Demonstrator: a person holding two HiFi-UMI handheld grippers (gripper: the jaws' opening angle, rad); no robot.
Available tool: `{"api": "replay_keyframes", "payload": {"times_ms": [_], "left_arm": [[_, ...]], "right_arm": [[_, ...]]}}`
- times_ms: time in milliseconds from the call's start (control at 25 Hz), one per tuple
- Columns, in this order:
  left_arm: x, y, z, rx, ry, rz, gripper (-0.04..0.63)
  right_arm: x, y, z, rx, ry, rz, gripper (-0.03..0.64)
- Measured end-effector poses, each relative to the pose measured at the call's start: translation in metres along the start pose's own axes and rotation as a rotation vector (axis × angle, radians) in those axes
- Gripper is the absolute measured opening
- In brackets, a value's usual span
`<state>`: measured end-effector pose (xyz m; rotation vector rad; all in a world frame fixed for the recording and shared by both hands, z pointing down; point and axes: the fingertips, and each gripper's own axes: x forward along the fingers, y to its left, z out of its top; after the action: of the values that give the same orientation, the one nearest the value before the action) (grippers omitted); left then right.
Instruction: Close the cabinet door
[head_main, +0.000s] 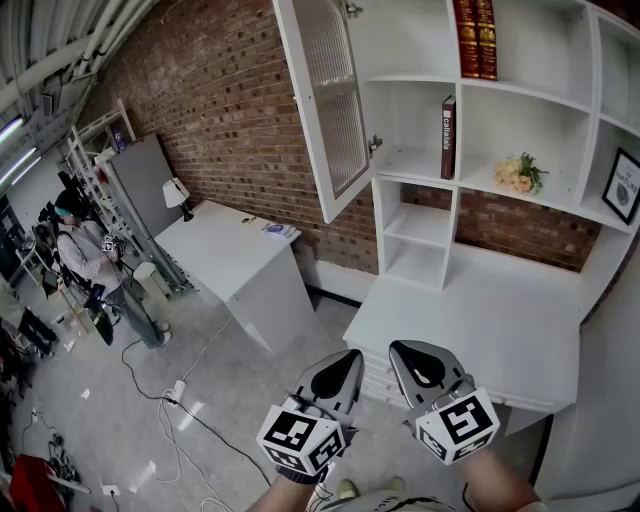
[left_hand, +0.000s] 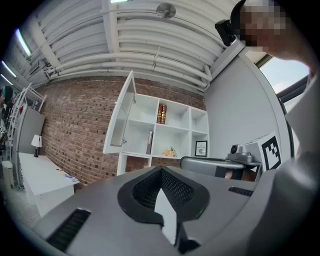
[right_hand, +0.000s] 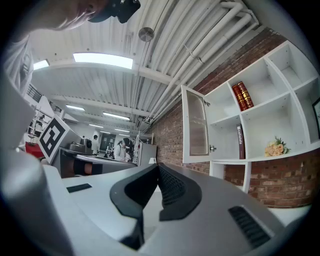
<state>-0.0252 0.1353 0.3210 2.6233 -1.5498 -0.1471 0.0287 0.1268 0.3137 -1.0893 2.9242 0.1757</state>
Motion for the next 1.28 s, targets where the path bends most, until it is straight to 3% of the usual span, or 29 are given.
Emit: {"api": "replay_keyframes", "payload": {"times_ms": [520,1280], "left_arm": [[0.004,-0.007,-0.001,-0.001,0.0,0.001,0.011],[0.024,0.01,-0.005,-0.002,0.009,0.079,0.011]], "right_arm": [[-0.006,-0.005,0.003,0.03,-0.022,0.019,0.018],[0.004,-0.038,-0.011,0.08,-0.026,0.027,0.021]]}}
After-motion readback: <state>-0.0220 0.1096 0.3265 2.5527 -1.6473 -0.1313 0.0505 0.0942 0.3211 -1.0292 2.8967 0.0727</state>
